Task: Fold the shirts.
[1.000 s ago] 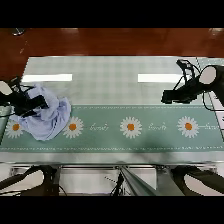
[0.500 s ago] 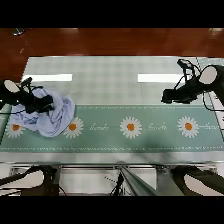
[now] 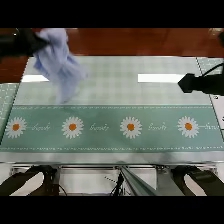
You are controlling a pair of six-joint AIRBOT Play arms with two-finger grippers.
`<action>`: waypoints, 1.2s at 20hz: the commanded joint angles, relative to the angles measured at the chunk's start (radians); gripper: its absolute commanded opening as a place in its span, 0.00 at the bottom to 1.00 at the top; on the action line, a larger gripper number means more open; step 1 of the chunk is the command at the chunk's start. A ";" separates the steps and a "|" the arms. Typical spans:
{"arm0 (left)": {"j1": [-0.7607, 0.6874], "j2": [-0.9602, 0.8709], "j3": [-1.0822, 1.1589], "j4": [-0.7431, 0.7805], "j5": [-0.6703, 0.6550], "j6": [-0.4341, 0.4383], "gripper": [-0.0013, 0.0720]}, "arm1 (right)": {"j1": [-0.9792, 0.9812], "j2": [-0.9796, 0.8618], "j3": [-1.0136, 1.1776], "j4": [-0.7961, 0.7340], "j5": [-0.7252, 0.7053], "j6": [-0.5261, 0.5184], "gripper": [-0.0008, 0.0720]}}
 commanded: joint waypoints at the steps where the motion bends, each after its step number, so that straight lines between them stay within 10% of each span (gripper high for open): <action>1: -0.094 0.034 0.255 -0.085 0.035 0.003 0.05 | 0.000 0.178 0.001 0.015 -0.020 0.009 0.86; 13: -0.639 0.031 -0.019 -0.017 0.170 0.062 0.05 | 0.000 0.311 0.000 0.036 0.016 0.015 0.86; 24: -0.631 0.017 -0.780 -0.013 0.249 0.018 0.05 | 0.000 0.292 -0.192 0.054 0.008 0.011 0.87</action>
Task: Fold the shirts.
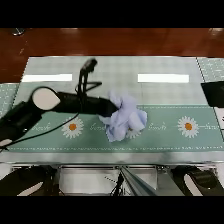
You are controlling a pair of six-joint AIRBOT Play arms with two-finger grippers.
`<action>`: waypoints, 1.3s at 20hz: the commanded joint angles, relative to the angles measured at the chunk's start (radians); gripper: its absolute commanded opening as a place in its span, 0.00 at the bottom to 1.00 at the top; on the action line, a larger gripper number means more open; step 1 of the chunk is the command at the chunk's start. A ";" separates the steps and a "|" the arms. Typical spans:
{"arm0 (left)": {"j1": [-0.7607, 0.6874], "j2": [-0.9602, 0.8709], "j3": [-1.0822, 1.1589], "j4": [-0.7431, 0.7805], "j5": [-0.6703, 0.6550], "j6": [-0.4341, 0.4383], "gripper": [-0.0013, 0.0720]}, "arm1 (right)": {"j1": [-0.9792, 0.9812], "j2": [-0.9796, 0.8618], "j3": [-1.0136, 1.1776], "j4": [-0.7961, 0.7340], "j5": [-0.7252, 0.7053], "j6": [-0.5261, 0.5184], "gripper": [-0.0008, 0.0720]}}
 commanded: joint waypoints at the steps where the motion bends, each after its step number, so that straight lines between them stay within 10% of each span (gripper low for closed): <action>1: 0.036 -0.007 -0.203 0.000 0.034 -0.004 0.06 | 0.000 -0.034 -0.133 0.074 -0.006 -0.010 0.87; 2: 0.055 -0.007 -0.219 0.000 0.018 -0.005 0.20 | 0.000 -0.067 -0.171 0.111 -0.014 -0.028 0.87; 3: 0.081 -0.006 -0.215 0.000 -0.018 -0.003 0.73 | 0.000 -0.105 -0.192 0.128 -0.029 -0.033 0.87; 4: 0.120 -0.005 -0.195 0.008 -0.066 -0.003 0.98 | 0.000 -0.157 -0.195 0.135 -0.052 -0.044 0.87; 9: 0.483 0.063 -0.012 0.069 -0.393 0.011 0.98 | -0.269 -0.358 -0.072 -0.074 -0.110 -0.028 0.87; 13: 0.712 0.215 -0.194 -0.009 -0.278 -0.087 0.98 | -0.639 -0.372 -0.224 0.097 -0.091 -0.047 0.86; 17: 0.561 0.138 -0.457 -0.613 -0.352 0.325 0.98 | -0.578 -0.383 -0.468 0.425 -0.172 -0.234 0.86; 26: 0.076 -0.093 -0.392 -0.576 0.045 0.386 0.97 | -0.274 -0.412 -0.499 0.428 -0.182 -0.214 0.86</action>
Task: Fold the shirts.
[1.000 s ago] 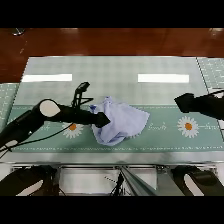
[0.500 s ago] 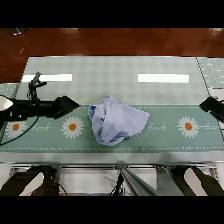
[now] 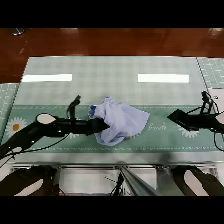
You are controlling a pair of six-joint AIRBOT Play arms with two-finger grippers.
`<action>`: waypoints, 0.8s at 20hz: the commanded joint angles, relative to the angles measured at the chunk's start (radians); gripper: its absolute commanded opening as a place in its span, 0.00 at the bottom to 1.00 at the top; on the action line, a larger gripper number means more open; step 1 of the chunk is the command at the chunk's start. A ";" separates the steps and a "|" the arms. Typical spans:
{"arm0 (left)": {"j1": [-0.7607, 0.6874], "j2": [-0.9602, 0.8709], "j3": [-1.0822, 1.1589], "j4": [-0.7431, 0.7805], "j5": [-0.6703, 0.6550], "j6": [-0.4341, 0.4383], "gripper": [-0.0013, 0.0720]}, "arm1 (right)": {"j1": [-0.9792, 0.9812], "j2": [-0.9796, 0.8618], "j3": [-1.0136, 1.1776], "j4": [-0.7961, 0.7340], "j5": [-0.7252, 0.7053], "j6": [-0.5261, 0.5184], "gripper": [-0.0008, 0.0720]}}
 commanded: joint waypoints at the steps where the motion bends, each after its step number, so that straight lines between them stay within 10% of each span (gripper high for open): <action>1: -0.116 -0.071 0.056 -0.023 0.084 0.063 0.66 | 0.100 -0.004 -0.009 0.017 -0.007 0.019 0.86; 2: -0.118 -0.072 0.076 -0.023 0.084 0.081 0.04 | 0.121 -0.008 -0.009 0.018 -0.008 0.028 0.86; 16: 0.108 -0.067 0.198 -0.022 -0.152 0.089 0.05 | 0.443 -0.410 0.107 0.389 -0.124 -0.072 0.86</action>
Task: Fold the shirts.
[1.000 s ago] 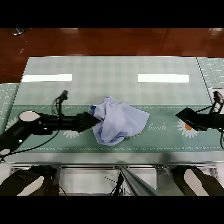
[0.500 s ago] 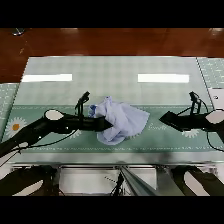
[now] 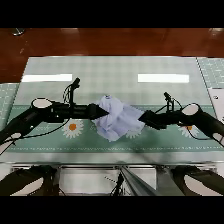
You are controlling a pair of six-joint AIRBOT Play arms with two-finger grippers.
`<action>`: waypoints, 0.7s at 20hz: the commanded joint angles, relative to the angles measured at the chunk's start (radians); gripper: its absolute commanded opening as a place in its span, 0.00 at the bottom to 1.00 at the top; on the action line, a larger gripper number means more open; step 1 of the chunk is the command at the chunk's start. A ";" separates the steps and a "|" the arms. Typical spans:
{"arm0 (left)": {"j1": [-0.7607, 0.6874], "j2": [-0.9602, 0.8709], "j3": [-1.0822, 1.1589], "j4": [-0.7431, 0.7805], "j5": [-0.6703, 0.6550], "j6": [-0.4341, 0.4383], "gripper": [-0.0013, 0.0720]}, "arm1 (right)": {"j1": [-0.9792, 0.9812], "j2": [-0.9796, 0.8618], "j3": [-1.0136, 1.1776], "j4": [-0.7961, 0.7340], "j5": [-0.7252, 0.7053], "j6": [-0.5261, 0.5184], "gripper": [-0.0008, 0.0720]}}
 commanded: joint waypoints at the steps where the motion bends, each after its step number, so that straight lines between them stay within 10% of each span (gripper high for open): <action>1: 0.012 0.000 0.004 -0.001 -0.019 0.001 0.05 | 0.069 -0.121 0.082 0.073 -0.031 -0.029 0.86; 2: 0.012 0.000 0.004 -0.001 -0.019 0.001 0.05 | 0.085 -0.149 0.114 0.080 -0.029 -0.030 0.75; 4: 0.012 0.000 0.005 -0.001 -0.019 0.001 0.05 | 0.113 -0.180 0.172 0.093 -0.021 -0.078 0.03; 10: 0.087 0.008 0.201 0.035 -0.122 -0.047 0.05 | 0.044 -0.122 0.649 -0.129 0.166 -0.040 0.04; 14: 0.087 0.012 0.774 0.538 -0.123 -0.403 0.05 | 0.016 -0.078 1.258 -0.348 0.275 0.035 0.04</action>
